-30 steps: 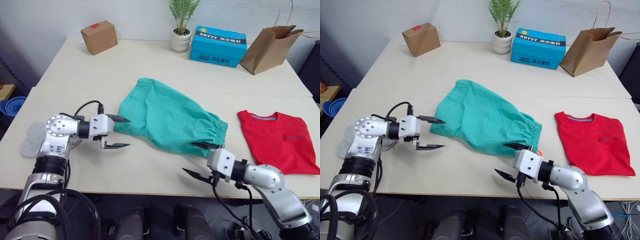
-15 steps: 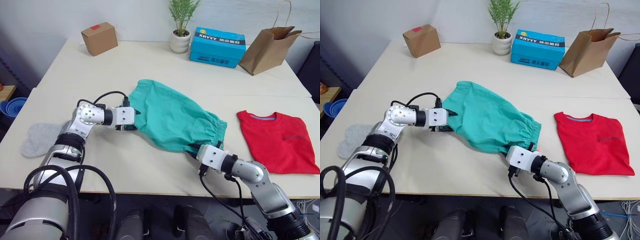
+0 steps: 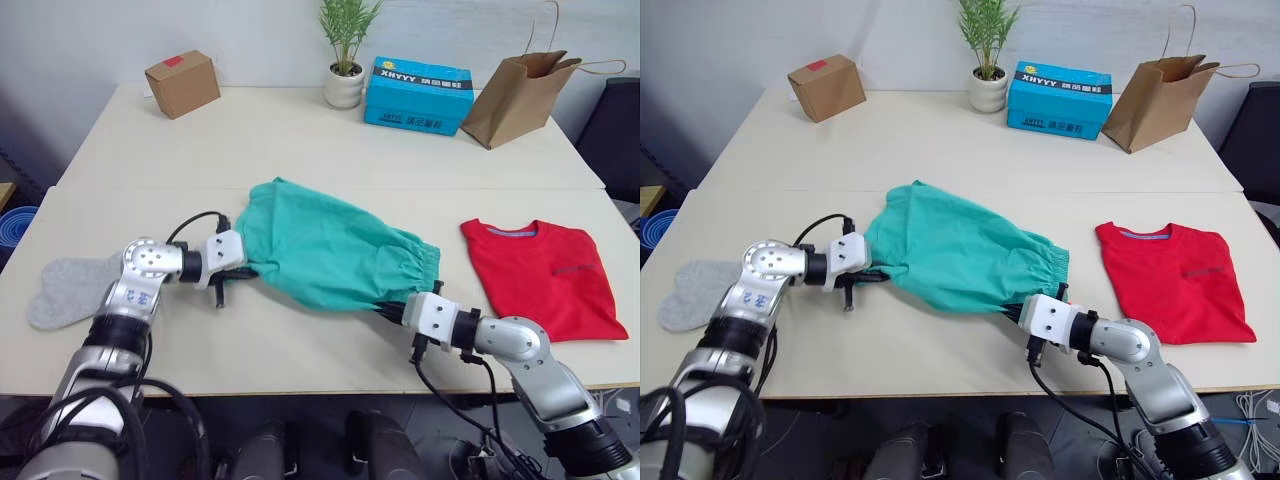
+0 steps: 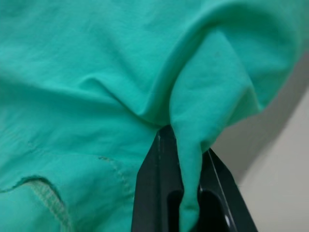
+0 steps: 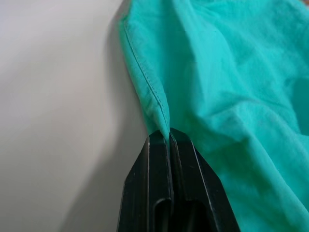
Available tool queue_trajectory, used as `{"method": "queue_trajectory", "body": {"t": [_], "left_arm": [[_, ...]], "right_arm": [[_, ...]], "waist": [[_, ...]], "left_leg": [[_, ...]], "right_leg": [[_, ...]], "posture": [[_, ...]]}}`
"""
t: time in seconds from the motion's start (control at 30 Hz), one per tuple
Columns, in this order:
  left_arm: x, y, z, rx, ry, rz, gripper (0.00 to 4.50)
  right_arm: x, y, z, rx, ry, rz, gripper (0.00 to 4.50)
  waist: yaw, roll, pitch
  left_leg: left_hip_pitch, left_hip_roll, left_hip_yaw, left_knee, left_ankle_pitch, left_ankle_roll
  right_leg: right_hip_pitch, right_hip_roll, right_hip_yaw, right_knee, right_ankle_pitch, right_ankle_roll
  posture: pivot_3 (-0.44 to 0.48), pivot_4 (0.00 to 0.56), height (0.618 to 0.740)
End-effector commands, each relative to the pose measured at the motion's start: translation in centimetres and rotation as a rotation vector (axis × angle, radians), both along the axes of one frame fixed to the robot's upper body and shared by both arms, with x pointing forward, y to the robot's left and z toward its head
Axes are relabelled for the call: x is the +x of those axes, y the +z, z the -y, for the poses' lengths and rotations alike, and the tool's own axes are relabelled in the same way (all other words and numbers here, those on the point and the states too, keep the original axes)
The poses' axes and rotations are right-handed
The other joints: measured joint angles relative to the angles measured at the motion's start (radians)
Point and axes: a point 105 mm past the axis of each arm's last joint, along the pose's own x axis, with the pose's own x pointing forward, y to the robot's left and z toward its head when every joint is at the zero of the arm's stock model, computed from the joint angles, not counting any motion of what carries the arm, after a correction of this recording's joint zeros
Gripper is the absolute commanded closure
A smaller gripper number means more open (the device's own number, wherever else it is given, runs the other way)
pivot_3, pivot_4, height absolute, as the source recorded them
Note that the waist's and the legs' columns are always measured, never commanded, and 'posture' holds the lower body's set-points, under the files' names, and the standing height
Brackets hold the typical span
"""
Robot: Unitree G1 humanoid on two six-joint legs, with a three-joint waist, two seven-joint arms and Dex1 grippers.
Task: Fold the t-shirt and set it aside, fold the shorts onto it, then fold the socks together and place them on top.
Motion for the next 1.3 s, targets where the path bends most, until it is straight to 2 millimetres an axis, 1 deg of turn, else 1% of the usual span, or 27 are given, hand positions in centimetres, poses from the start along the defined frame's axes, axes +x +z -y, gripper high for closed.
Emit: {"method": "queue_trajectory", "body": {"t": [0.03, 0.07, 0.1, 0.13, 0.2, 0.27, 0.33, 0.37, 0.4, 0.43, 0.5, 0.6, 0.7, 0.77, 0.8, 0.9, 0.97, 1.0, 1.03, 1.07, 1.1, 1.13, 1.2, 1.27, 1.3], "left_arm": [[-4.3, -0.6, 0.4, 0.003, 0.010, -0.067, 4.47], [-5.3, -0.5, 0.5, 0.012, 0.014, -0.065, 4.47], [-6.3, -0.4, 0.8, 0.006, 0.019, -0.069, 4.47], [-7.2, -0.3, 1.2, -0.008, 0.021, -0.086, 4.47], [-8.8, 0.0, 1.9, -0.037, 0.006, -0.113, 4.47], [-9.1, 0.1, 2.0, -0.051, 0.025, -0.117, 4.47], [-9.2, -0.4, 1.7, -0.037, 0.033, -0.127, 4.47], [-9.3, -0.7, 1.4, -0.020, 0.027, -0.134, 4.49], [-9.3, -0.8, 1.3, -0.020, 0.026, -0.146, 4.50], [-9.2, -0.8, 1.1, -0.023, 0.034, -0.150, 4.28], [-8.9, -0.3, 0.9, -0.028, 0.039, -0.142, 3.81], [-9.1, 0.3, 0.2, -0.035, 0.026, -0.141, 2.84], [-9.7, 1.2, -0.4, -0.053, -0.010, -0.161, 1.85], [-10.0, 1.7, -1.0, -0.040, -0.051, -0.145, 1.21], [-10.2, 2.1, -1.2, -0.057, -0.065, -0.158, 0.93], [-10.3, 4.1, -1.2, -0.178, -0.059, -0.205, 0.93], [-10.5, 5.4, -1.2, -0.271, -0.045, -0.270, 0.93], [-11.0, 6.2, -1.1, -0.336, -0.056, -0.332, 0.93], [-11.1, 6.8, -0.8, -0.385, -0.064, -0.342, 0.93], [-10.4, 7.4, -0.4, -0.441, -0.058, -0.314, 1.11], [-9.8, 7.5, 0.1, -0.472, -0.042, -0.294, 1.33], [-8.9, 6.6, 0.7, -0.433, -0.025, -0.245, 1.55], [-8.0, 4.8, 1.7, -0.362, -0.013, -0.201, 2.17], [-6.7, 3.2, 3.1, -0.356, 0.011, -0.153, 2.82], [-6.1, 2.5, 3.7, -0.370, 0.037, -0.134, 3.21]], "right_arm": [[-0.8, 0.6, 1.6, -0.011, 0.057, -0.015, 4.50], [-0.9, 0.5, 2.1, -0.023, 0.062, -0.015, 4.50], [-1.2, 0.3, 2.5, -0.019, 0.069, -0.057, 4.50], [-1.6, 0.2, 2.7, -0.012, 0.086, -0.093, 4.50], [-1.9, 0.1, 2.9, 0.002, 0.095, -0.122, 4.50], [-1.9, -0.1, 3.0, 0.005, 0.092, -0.121, 4.50], [-1.9, -0.2, 3.0, 0.032, 0.080, -0.123, 4.50], [-2.1, -0.4, 3.0, 0.050, 0.077, -0.159, 4.32], [-2.4, -0.5, 3.0, 0.049, 0.088, -0.176, 4.10], [-2.5, -0.5, 3.1, 0.047, 0.092, -0.170, 3.86], [-3.1, -0.6, 3.5, 0.050, 0.097, -0.204, 3.18], [-4.2, -0.2, 4.4, 0.080, 0.099, -0.256, 2.09], [-5.4, 0.6, 5.4, 0.141, 0.073, -0.322, 1.01], [-5.7, 1.5, 5.8, 0.210, 0.041, -0.350, 0.29], [-5.8, 2.2, 5.9, 0.259, 0.028, -0.362, 0.01], [-6.0, 4.5, 5.1, 0.440, 0.031, -0.398, 0.01], [-5.7, 5.5, 4.4, 0.493, 0.037, -0.382, 0.01], [-5.5, 5.8, 3.4, 0.499, 0.061, -0.374, 0.01], [-5.2, 6.0, 2.5, 0.503, 0.078, -0.372, 0.01], [-4.4, 6.2, 1.8, 0.519, 0.064, -0.319, 0.18], [-3.5, 5.9, 1.1, 0.514, 0.037, -0.289, 0.39], [-2.8, 4.9, 0.4, 0.452, 0.021, -0.240, 0.63], [-1.9, 3.5, -0.7, 0.378, 0.013, -0.173, 1.31], [-0.6, 2.8, -1.9, 0.401, -0.033, -0.137, 2.01], [-0.2, 2.3, -2.7, 0.399, -0.038, -0.136, 2.45]], "waist": [[0.000, 0.000, 0.000], [0.000, 0.000, 0.000], [0.003, 0.000, 0.000], [0.005, 0.000, 0.000], [0.014, 0.001, 0.000], [0.027, 0.001, 0.001], [0.034, 0.001, 0.001], [0.034, 0.001, 0.001], [0.034, 0.001, 0.001], [0.034, 0.001, 0.001], [0.032, 0.002, 0.001], [0.034, 0.002, 0.001], [0.034, 0.002, 0.001], [0.034, 0.002, 0.001], [0.033, 0.002, 0.001], [0.030, 0.003, 0.002], [0.030, 0.003, 0.002], [0.030, 0.003, 0.002], [0.028, 0.003, 0.002], [0.028, 0.003, 0.002], [0.029, 0.003, 0.002], [0.030, 0.003, 0.002], [0.039, 0.003, 0.002], [0.043, 0.003, 0.002], [0.042, 0.003, 0.002]], "left_leg": [[0.000, 0.000, 0.000, 0.000, 0.000, 0.000], [0.000, 0.000, 0.000, -0.001, -0.001, 0.000], [0.001, 0.000, 0.000, -0.001, -0.001, 0.000], [0.001, 0.000, -0.001, -0.001, -0.001, 0.000], [0.001, 0.000, -0.003, -0.001, -0.003, -0.001], [0.001, 0.000, -0.003, -0.001, -0.004, -0.006], [0.002, 0.000, -0.004, -0.001, -0.004, -0.007], [0.002, 0.000, -0.004, -0.001, -0.004, -0.007], [0.002, 0.000, -0.004, -0.001, -0.004, -0.007], [0.002, 0.000, -0.004, -0.002, -0.004, -0.007], [0.002, 0.000, -0.003, -0.005, -0.004, -0.007], [0.001, 0.000, -0.003, -0.008, -0.004, -0.008], [0.001, 0.000, -0.003, -0.011, -0.003, -0.008], [0.002, 0.000, -0.003, -0.011, -0.003, -0.008], [0.002, 0.000, -0.003, -0.011, -0.003, -0.008], [0.003, 0.000, -0.003, -0.013, -0.003, -0.009], [0.004, 0.000, -0.004, -0.013, -0.002, -0.009], [0.004, 0.000, -0.004, -0.013, -0.002, -0.010], [0.004, 0.000, -0.004, -0.014, -0.002, -0.010], [0.004, 0.000, -0.004, -0.014, -0.002, -0.010], [0.004, 0.000, -0.004, -0.014, -0.002, -0.010], [0.005, 0.000, -0.004, -0.014, -0.001, -0.011], [0.005, -0.002, -0.003, -0.014, -0.001, -0.012], [0.005, -0.003, -0.002, -0.015, -0.001, -0.012], [0.005, -0.003, -0.001, -0.015, -0.001, -0.012]], "right_leg": [[0.000, 0.000, 0.000, -0.001, 0.000, 0.000], [0.001, 0.000, 0.000, -0.002, 0.000, 0.000], [0.001, 0.000, 0.000, -0.003, 0.000, 0.000], [0.002, 0.000, 0.000, -0.006, -0.001, 0.000], [0.003, -0.001, 0.000, -0.006, -0.001, 0.000], [0.003, -0.002, 0.000, -0.006, -0.001, 0.000], [0.002, -0.002, 0.000, -0.005, 0.000, 0.000], [0.002, -0.002, 0.000, -0.005, 0.000, 0.000], [0.002, -0.002, 0.000, -0.006, 0.000, -0.001], [0.002, -0.002, 0.000, -0.006, -0.001, -0.001], [0.001, -0.002, 0.000, -0.007, -0.001, -0.001], [0.000, -0.002, -0.001, -0.008, -0.001, -0.002], [0.000, -0.002, -0.002, -0.010, -0.002, -0.002], [0.001, -0.002, -0.002, -0.010, -0.002, -0.002], [0.001, -0.002, -0.002, -0.010, -0.002, -0.002], [0.001, -0.002, -0.001, -0.009, -0.002, -0.003], [0.001, -0.002, -0.001, -0.009, -0.002, -0.004], [0.001, -0.002, -0.001, -0.009, -0.003, -0.004], [0.001, -0.002, -0.001, -0.009, -0.003, -0.004], [0.001, -0.002, -0.001, -0.009, -0.003, -0.004], [0.001, -0.002, -0.001, -0.009, -0.003, -0.004], [0.001, -0.002, -0.001, -0.009, -0.003, -0.004], [0.002, -0.002, -0.001, -0.009, -0.002, -0.004], [0.001, -0.002, -0.001, -0.009, -0.002, -0.004], [0.001, -0.001, -0.001, -0.009, -0.002, -0.004]], "posture": [[0.000, 0.150, 0.740], [0.000, 0.150, 0.740], [0.000, 0.150, 0.740], [0.000, 0.150, 0.740], [0.000, 0.150, 0.740], [0.000, 0.150, 0.740], [0.000, 0.150, 0.740], [0.000, 0.150, 0.740], [0.000, 0.150, 0.740], [0.000, 0.150, 0.740], [0.000, 0.150, 0.740], [0.000, 0.150, 0.740], [0.000, 0.150, 0.740], [0.000, 0.150, 0.740], [0.000, 0.150, 0.740], [0.000, 0.150, 0.740], [0.000, 0.150, 0.740], [0.000, 0.150, 0.740], [0.000, 0.150, 0.740], [0.000, 0.150, 0.740], [0.000, 0.150, 0.740], [0.000, 0.150, 0.740], [0.000, 0.150, 0.740], [0.000, 0.150, 0.740], [0.000, 0.150, 0.740]]}}
